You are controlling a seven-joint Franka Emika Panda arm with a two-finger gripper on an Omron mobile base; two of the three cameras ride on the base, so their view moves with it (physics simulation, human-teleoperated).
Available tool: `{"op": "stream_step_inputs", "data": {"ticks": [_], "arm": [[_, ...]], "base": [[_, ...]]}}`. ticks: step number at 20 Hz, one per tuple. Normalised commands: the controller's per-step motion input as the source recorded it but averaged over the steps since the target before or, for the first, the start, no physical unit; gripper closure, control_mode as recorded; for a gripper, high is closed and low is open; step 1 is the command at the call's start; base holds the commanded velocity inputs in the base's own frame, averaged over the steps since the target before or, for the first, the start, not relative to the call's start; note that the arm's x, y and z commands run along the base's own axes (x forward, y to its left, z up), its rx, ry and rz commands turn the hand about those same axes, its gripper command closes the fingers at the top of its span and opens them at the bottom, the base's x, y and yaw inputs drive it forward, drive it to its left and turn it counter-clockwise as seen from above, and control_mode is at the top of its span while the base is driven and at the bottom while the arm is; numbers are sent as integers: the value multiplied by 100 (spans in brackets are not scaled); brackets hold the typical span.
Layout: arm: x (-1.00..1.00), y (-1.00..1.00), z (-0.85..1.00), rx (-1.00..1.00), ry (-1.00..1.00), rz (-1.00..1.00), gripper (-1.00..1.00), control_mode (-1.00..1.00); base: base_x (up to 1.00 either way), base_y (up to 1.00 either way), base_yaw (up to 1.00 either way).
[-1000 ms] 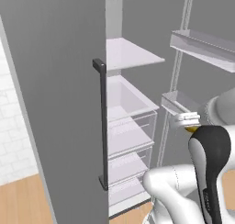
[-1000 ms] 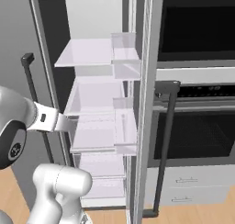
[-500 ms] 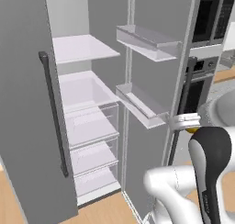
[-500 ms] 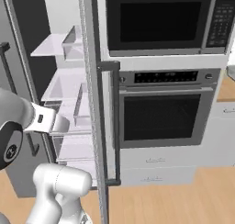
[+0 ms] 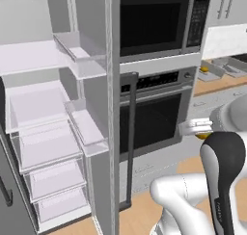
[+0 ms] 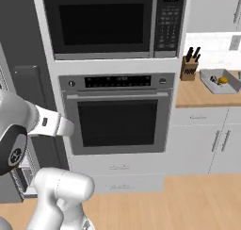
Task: Place one lemon and one fish in each tupperware on the nearby counter, to pack two identical lunches.
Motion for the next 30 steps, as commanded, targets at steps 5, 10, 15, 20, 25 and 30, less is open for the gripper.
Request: {"op": "stream_step_inputs", "data": {"ticks": [5,10,15,20,25,30], "arm": [[0,0,0,0,0,0,100,100],[0,0,0,0,0,0,100,100],[0,0,0,0,0,0,100,100],[0,0,0,0,0,0,100,100],[0,0,0,0,0,0,100,100],[0,0,0,0,0,0,100,100]], "base": [[93,-100,22],[100,-100,27],[93,-96,3],[96,-36,0],[100,-8,0],[72,-48,-30]]}}
